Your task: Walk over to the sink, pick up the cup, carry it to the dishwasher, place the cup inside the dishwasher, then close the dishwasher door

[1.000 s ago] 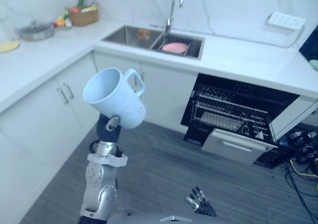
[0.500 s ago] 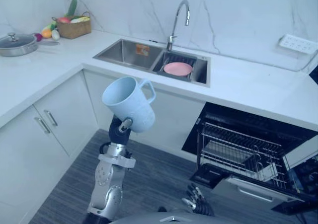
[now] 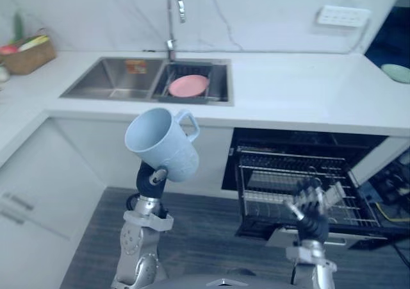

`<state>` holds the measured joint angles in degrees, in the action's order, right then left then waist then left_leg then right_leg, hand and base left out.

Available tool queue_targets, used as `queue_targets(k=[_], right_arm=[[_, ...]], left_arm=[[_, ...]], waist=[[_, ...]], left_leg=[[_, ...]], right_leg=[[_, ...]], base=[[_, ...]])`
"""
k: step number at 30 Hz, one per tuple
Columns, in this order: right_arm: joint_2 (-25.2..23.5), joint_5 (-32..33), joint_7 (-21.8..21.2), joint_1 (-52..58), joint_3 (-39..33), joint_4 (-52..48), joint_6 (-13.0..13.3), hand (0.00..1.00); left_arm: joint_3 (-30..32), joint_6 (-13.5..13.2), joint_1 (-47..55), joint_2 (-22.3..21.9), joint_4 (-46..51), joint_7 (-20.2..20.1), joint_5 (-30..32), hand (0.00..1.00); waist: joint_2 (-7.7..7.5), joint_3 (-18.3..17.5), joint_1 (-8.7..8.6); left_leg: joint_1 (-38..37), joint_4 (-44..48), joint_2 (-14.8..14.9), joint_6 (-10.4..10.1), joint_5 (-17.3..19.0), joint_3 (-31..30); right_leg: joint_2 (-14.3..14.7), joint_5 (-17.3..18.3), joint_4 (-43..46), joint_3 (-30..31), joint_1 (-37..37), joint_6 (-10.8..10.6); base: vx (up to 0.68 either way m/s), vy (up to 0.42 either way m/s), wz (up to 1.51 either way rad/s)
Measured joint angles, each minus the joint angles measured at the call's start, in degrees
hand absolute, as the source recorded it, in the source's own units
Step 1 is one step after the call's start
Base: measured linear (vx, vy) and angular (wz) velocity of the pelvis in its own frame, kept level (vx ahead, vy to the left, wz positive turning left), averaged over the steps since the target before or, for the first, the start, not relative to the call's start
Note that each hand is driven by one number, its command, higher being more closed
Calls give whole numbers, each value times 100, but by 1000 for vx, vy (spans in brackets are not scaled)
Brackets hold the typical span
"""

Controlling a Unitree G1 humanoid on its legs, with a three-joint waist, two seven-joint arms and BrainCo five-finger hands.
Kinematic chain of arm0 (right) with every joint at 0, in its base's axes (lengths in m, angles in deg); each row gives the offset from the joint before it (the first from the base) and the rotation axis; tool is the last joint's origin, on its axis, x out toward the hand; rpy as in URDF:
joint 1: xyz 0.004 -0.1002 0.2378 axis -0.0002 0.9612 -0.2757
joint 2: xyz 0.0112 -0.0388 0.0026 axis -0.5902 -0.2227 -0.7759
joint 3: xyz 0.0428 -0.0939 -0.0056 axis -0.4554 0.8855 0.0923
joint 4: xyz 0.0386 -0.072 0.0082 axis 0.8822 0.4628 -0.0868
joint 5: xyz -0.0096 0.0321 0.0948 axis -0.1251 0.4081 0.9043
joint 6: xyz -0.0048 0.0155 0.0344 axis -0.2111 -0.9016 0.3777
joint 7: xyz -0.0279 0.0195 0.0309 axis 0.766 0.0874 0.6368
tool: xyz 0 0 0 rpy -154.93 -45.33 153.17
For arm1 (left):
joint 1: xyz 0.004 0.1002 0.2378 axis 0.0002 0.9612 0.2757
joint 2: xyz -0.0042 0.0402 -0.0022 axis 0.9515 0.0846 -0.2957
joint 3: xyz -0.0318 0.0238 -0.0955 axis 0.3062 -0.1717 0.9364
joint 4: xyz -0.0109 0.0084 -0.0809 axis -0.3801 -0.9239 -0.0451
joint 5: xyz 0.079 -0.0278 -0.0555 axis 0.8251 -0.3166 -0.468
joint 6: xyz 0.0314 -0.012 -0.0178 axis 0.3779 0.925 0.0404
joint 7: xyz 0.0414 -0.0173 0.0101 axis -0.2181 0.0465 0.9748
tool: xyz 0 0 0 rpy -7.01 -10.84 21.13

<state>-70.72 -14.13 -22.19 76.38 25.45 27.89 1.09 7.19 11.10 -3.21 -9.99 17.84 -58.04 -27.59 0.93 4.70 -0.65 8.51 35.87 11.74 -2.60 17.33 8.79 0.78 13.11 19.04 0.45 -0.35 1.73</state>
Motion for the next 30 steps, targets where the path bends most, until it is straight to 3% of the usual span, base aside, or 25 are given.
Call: queue_targets(k=[2, 4, 5, 6, 7, 9, 13, 16, 18, 20, 21, 23, 25, 30], right_arm=[[-33, -23, 4, -169, 50, -625, 75, 0], [-58, -25, 70, -227, 92, -941, 122, 0], [-58, -24, 83, -169, 101, -1073, 121, 0], [-122, -20, 83, -57, 108, -1068, 110, 0], [-279, -20, 73, 177, 145, -1140, 100, 0], [-490, -14, 66, 257, 133, -1280, -5, 0], [-518, -22, -52, 257, 147, -1611, -172, 0], [-488, -73, -75, 143, 200, -1545, -367, 0], [-416, -72, -151, -161, 385, -1324, -424, 0], [-368, -71, -304, -748, 634, -812, -585, 0], [-360, -72, -312, -874, 706, -716, -661, 0], [-297, -73, -308, -1140, 882, -443, -823, 0], [-237, -73, -282, -1146, 902, -302, -832, 0], [-62, -81, -181, -1276, 1184, -264, -838, 0]], left_arm=[[-49, 50, 215, -11, 13, 73, 90, 100], [-68, 91, 357, -20, 40, 110, 134, 100], [-90, 103, 427, -61, 44, 106, 177, 100], [-99, 114, 517, 11, 47, 104, 180, 100], [-112, 133, 536, 100, 85, 92, 181, 100], [-139, 150, 424, 161, 198, 92, 180, 100], [-380, 282, 98, 163, 202, 55, 183, 100], [-441, 355, 9, 161, 198, 195, 313, 100], [-305, 398, 8, 156, 134, 377, 357, 100], [160, 480, -3, 154, 110, 512, 502, 100], [309, 490, -22, 155, 110, 534, 559, 100], [568, 614, -140, 161, 109, 732, 623, 100], [570, 696, -268, 159, 108, 750, 626, 100], [572, 697, -280, 151, 160, 1024, 687, 100]], waist=[[-82, -12, 84], [-24, -46, 127], [29, -90, 140], [-56, -194, 117], [-240, -378, 32], [-414, -381, -65], [-473, -407, -186], [-407, -473, -98], [-302, -476, -72], [-125, -470, -38], [-139, -465, -6], [-106, -419, 44], [-54, -351, 34], [-72, -313, 87]], left_leg=[[-133, -1273, -348, -56, -192, -813], [-177, -1689, -394, -39, -464, -1234], [-235, -1675, -384, -244, -889, -1195], [-287, -1599, -451, -368, -801, -978], [-281, -1593, -571, -256, -694, -770], [-341, -1612, -669, -173, -646, -531], [-674, -1911, -729, -33, -585, -168], [-913, -2246, -701, 61, -579, 441], [-1031, -2398, -620, 70, -585, 977], [-1074, -2505, -482, 85, -594, 1505], [-1075, -2503, -482, 85, -594, 1565], [-1053, -2504, -509, 62, -575, 1413], [-1038, -2492, -534, 60, -568, 1322], [-1016, -2508, -527, 52, -580, 1292]], right_leg=[[-47, 5, -259, 756, -233, -58], [-23, 179, -251, 1292, -309, -272], [-6, 278, -185, 1516, -344, -406], [-124, 336, -207, 1708, -393, -494], [-330, 285, -302, 1794, -362, -550], [-505, 96, -453, 1832, -321, -663], [-660, -357, -549, 1776, -269, -859], [-739, -543, -432, 971, 112, -756], [-798, -740, -538, -142, 330, -547], [-791, -1180, -1285, -1509, 306, -265], [-787, -1236, -1477, -1773, 262, -197], [-667, -1742, -2052, -1811, 176, -413], [-674, -1827, -2180, -1831, 102, -537], [-626, -1873, -2369, -1804, 52, -512]], base=[[442, 198, -167], [301, 220, -153], [349, 296, -142], [348, 304, -102], [427, 356, -76], [298, 251, -56], [141, 158, -47], [35, 70, -105], [-24, 56, -152], [-33, -2, -179], [-52, -80, -156], [-60, -93, -91], [-59, -23, -4], [-56, -11, 1]])
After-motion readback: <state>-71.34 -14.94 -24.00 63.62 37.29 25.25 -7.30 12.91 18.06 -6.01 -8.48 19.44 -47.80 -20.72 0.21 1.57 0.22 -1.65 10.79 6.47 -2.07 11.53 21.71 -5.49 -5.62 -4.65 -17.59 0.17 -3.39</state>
